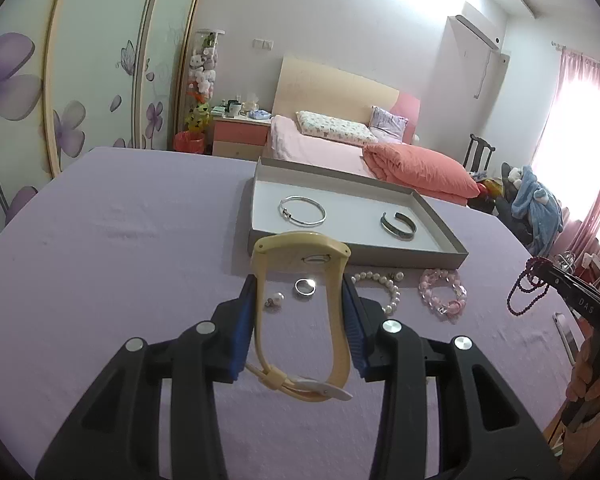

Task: Organize jewelry
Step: 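Carry watch and necklace over the tray and open the right gripper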

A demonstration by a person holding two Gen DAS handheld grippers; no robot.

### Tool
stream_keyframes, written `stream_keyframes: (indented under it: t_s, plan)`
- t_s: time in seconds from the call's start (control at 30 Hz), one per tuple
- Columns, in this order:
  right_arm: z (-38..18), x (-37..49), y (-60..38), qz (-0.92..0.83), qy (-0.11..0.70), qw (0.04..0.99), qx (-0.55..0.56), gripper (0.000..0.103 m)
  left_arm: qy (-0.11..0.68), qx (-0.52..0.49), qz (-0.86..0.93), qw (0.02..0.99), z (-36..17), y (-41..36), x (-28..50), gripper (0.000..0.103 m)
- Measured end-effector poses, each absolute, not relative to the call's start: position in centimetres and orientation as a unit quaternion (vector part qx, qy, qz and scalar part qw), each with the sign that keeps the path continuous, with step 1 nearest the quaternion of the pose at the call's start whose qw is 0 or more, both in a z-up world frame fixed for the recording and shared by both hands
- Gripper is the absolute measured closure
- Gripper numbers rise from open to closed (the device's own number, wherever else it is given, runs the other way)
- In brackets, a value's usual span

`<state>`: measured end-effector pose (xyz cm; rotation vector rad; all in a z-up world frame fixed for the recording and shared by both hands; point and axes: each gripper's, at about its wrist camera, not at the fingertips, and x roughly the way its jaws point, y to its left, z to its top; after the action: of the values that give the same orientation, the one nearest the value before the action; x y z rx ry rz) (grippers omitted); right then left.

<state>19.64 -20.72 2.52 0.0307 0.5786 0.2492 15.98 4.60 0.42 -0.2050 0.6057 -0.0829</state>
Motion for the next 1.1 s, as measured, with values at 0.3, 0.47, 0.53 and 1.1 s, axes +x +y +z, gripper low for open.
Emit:
stream_keyframes:
  t_s: [0.3, 0.47, 0.53, 1.1]
  plan:
    - [4.4, 20.1, -19.8, 0.132, 0.25, 0.959, 0.011, 0.095, 0.271, -0.099, -0.049, 0.956, 1.6, 4.7, 16.6, 0.063]
    - [6.4, 21.3, -19.5, 0.137, 0.21, 0.968, 0.018, 0.095, 0.239, -0.094, -0.052, 0.965, 3.2, 4.5, 18.1, 0.063]
    - [6.9, 22.0, -19.4, 0.141, 0.198, 0.97, 0.021, 0.095, 0.227, -0.093, -0.054, 0.968, 3.9, 4.3, 19.1, 0.063]
    - [4.9, 32.1, -17.3, 0.174, 0.22, 0.959, 0.037, 0.095, 0.218, -0.081, -0.063, 0.971, 3.8, 2.0, 29.5, 0.063]
